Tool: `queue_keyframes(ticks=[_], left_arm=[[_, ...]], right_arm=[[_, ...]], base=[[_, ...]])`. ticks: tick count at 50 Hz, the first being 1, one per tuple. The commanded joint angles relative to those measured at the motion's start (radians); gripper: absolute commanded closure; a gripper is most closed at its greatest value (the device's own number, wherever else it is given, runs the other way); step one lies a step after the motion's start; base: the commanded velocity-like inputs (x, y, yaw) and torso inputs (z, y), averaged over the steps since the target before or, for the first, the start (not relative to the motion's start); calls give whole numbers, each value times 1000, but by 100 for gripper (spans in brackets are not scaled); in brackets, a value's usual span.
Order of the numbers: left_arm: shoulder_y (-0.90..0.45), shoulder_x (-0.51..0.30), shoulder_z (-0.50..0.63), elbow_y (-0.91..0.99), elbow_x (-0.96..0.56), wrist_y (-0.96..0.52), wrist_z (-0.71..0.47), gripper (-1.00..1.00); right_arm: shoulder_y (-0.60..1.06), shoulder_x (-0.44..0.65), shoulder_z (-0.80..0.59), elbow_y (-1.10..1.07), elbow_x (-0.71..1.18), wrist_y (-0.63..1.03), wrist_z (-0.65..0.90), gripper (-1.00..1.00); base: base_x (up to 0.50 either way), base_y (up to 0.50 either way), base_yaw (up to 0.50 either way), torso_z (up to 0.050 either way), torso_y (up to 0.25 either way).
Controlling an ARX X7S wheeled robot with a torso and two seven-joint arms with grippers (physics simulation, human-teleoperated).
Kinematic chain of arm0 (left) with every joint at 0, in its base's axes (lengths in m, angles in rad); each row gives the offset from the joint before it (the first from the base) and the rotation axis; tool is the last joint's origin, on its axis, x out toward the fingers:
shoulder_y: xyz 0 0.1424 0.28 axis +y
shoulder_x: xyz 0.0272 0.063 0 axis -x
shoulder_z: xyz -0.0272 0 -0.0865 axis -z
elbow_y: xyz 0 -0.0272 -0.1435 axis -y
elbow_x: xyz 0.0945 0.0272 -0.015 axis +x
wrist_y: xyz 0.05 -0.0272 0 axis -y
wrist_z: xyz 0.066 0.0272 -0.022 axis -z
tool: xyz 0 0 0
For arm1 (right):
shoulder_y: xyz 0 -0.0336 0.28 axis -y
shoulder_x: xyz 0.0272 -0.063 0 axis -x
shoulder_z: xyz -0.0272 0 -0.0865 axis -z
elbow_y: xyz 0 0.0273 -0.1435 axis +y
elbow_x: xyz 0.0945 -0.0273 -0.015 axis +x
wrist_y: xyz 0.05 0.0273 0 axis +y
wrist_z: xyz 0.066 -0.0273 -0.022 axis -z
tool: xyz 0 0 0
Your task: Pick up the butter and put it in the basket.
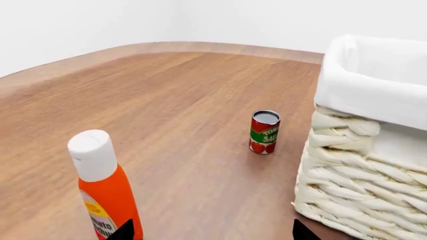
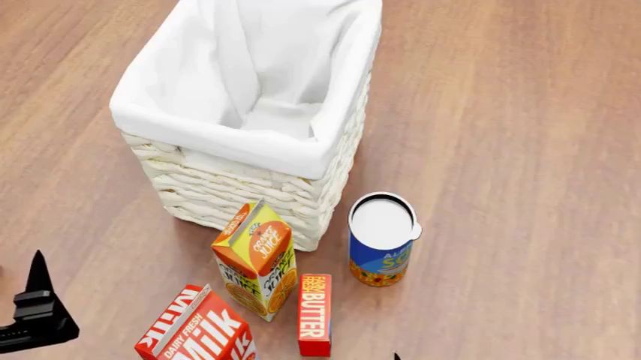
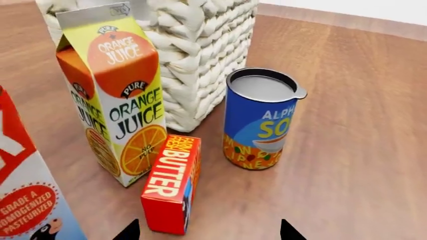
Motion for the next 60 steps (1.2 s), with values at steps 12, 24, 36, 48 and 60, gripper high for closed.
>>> queue_keyframes(ticks=[12,24,36,48,60], left_arm=[[3,61,-65,12,27,-30,65,-100],[7,58,-59,16,24,-31,61,-100],[14,54,-61,39,10,-43,52,-100],[27,52,-68,70,-7,-54,40,-100],[50,50,-73,116,-26,-71,21,-100]], right_arm=[[100,-23,-3,32,0,34,-56,-100],[116,-23,-16,38,13,49,-62,-100],[147,-24,-20,59,23,67,-61,-100],[191,-27,-18,124,45,66,-77,-100],[222,-22,-32,140,61,98,-97,-100]], base=[[0,0,0,0,0],[0,0,0,0,0],[0,0,0,0,0],[0,0,0,0,0],[0,0,0,0,0]])
